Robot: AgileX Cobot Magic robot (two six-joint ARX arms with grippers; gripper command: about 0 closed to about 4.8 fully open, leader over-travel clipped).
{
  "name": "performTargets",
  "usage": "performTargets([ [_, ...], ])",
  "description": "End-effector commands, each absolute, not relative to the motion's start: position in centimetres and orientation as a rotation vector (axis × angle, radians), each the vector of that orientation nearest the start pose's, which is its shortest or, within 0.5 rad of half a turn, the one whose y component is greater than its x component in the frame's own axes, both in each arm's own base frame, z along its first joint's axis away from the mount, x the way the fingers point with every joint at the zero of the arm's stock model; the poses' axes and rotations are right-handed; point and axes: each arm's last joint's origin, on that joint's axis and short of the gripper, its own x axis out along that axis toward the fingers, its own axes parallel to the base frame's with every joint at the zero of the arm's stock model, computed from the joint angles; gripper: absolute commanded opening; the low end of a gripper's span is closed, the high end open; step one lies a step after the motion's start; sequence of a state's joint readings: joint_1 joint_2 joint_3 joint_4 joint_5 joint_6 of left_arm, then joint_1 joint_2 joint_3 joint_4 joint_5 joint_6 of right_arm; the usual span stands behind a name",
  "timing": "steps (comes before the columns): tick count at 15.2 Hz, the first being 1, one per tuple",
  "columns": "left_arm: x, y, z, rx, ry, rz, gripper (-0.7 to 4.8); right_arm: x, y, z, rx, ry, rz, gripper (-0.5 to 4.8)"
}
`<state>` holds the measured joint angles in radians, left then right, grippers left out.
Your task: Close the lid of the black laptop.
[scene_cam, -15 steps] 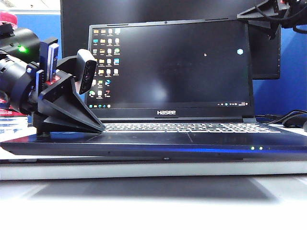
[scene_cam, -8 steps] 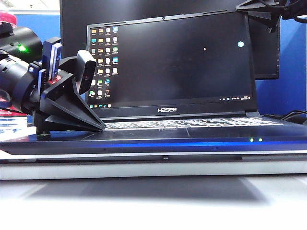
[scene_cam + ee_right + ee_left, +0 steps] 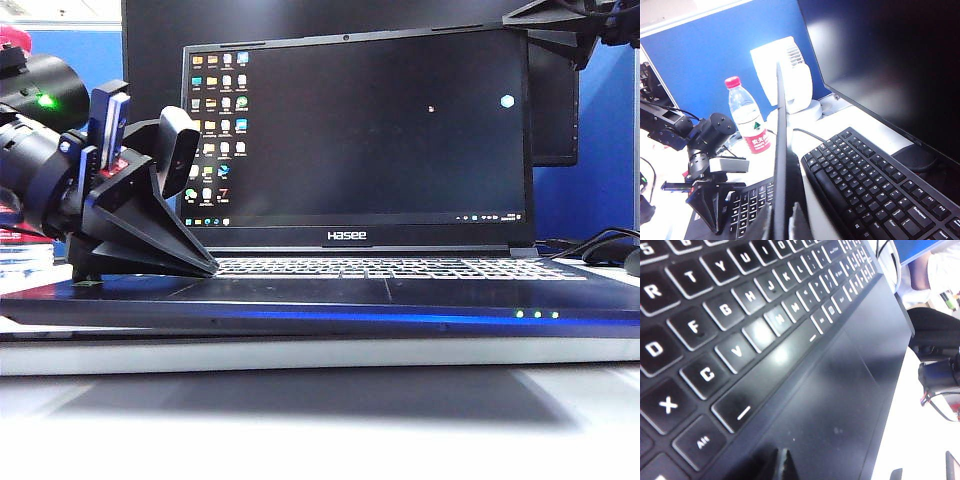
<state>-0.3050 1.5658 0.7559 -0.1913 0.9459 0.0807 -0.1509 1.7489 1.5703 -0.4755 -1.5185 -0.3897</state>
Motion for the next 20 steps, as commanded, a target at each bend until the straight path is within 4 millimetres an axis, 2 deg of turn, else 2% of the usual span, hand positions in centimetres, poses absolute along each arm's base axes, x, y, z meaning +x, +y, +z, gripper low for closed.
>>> performTargets([
  [1,26.1,-10.7,14.6,-0.219,0.962,-1.123,-0.05,36.4,-0.7,32.2,0.272,0.336,1.378,0.22],
  [5,26.0,-10.7,14.6,-0.22,0.964,-1.123,-0.05,35.4,0.3,31.4,0.248,0.375,1.393,0.22],
  [8,26.0,-10.7,14.6,-0.22,0.964,-1.123,-0.05,35.1,0.4,31.2,0.247,0.391,1.391,0.22],
  [15,26.0,-10.7,14.6,-0.225,0.968,-1.121,-0.05,32.8,1.1,30.5,0.229,0.455,1.431,0.22],
  [20,26.0,-10.7,14.6,-0.235,0.974,-1.119,-0.05,32.0,1.3,30.1,0.238,0.475,1.451,0.22],
])
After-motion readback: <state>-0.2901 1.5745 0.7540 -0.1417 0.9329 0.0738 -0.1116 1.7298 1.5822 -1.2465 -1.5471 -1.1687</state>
